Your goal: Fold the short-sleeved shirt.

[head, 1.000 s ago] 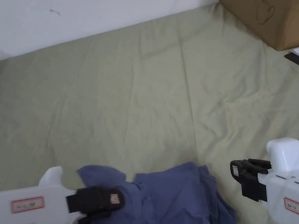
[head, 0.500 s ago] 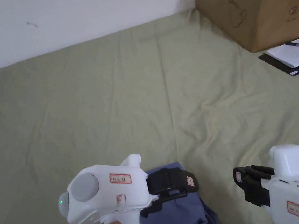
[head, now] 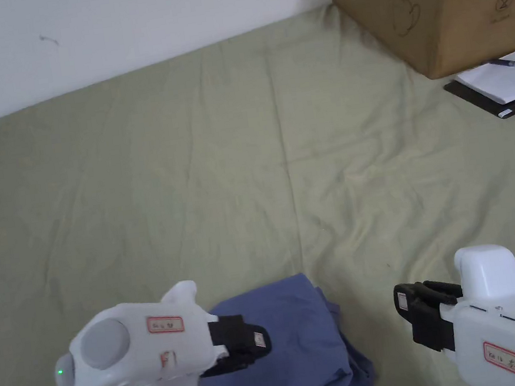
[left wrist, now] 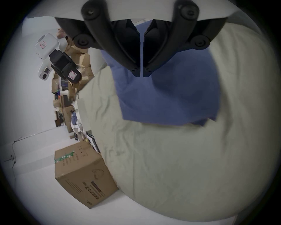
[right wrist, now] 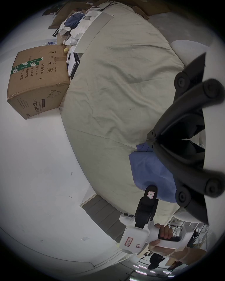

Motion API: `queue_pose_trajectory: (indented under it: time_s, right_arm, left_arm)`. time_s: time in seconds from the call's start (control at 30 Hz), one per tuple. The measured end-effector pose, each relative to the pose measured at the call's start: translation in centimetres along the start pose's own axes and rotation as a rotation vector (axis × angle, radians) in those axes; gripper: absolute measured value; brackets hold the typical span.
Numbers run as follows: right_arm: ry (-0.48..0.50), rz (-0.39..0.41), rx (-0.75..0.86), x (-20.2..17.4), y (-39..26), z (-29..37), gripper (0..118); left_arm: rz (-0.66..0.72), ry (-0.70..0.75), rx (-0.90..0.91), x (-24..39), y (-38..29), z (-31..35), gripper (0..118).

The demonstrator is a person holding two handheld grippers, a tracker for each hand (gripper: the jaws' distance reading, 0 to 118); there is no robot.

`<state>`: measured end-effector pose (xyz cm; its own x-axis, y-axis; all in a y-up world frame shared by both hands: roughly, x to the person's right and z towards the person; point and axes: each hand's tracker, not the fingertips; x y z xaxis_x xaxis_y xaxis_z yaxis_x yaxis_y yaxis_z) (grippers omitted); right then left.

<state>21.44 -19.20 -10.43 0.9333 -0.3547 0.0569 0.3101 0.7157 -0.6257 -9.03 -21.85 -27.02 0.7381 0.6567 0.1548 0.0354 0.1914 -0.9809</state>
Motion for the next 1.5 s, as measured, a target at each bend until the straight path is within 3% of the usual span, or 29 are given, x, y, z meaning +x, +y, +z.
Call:
queue_pose_trajectory:
  time_s: [0.1,0.2,0.37,0.57,0.7,0.73,0.77,0.8,0.83,0.87,0.9,0.93,0.97,1.07,1.17,1.33,1.5]
  right_arm:
    - [0.001,0.004,-0.001,0.0,0.0,0.1,0]
    - [-0.005,0.0,-0.004,0.3,-0.1,0.2,0]
    - [-0.014,-0.002,-0.007,0.7,-0.2,0.9,0]
    - [-0.01,0.018,-0.023,0.4,0.1,0.7,0]
    - [0.01,0.111,-0.065,-1.4,0.0,-0.9,0]
    - [0.022,0.141,-0.076,-2.0,0.0,-1.5,0]
    - [0.038,0.159,-0.095,-2.6,0.0,-2.1,0]
    - [0.045,0.173,-0.119,-3.2,0.0,-3.0,0]
    - [0.055,0.182,-0.134,-3.8,0.0,-4.1,0]
    - [0.074,0.194,-0.15,-4.3,-0.1,-4.9,0]
    - [0.089,0.212,-0.172,-4.9,-0.2,-5.8,0]
    - [0.1,0.237,-0.188,-5.5,-0.4,-6.8,0]
    - [0.107,0.264,-0.208,-6.0,-0.6,-7.7,0]
    - [0.083,0.263,-0.361,-6.6,-1.6,-11.2,0]
    - [0.056,0.292,-0.352,-6.1,-2.7,-12.5,0]
    - [0.063,0.291,-0.35,-5.6,-2.4,-11.9,0]
    - [0.067,0.268,-0.349,-5.2,-2.5,-11.8,0]
  left_arm:
    - [0.0,-0.097,-0.056,1.2,-0.4,-3.3,3]
    - [-0.034,0.029,-0.145,2.0,-1.3,-7.8,2]
    - [-0.021,-0.037,-0.186,2.9,-2.7,-11.8,0]
    - [-0.093,-0.067,-0.111,3.2,-2.1,-6.9,0]
    - [-0.091,-0.131,0.038,0.9,-2.0,0.0,0]
    - [-0.086,-0.142,0.068,-0.1,-2.0,1.7,5]
    - [-0.08,-0.153,0.094,-1.1,-2.0,3.2,30]
    - [-0.076,-0.151,0.127,-2.2,-2.2,4.6,30]
    - [-0.081,-0.145,0.148,-3.7,-2.4,5.9,40]
    - [-0.079,-0.132,0.157,-4.9,-2.5,6.5,61]
    - [-0.06,-0.116,0.17,-6.3,-2.7,7.1,89]
    - [-0.019,-0.109,0.191,-7.3,-2.8,7.6,107]
    - [0.022,-0.108,0.205,-8.5,-2.9,7.9,112]
    - [0.194,-0.174,0.211,-11.9,-3.1,7.4,112]
    - [0.321,-0.217,0.166,-14.3,-3.1,5.6,112]
    - [0.293,-0.282,0.036,-14.1,-2.6,1.3,112]
    - [0.301,-0.505,-0.004,-13.6,-1.7,-1.9,111]
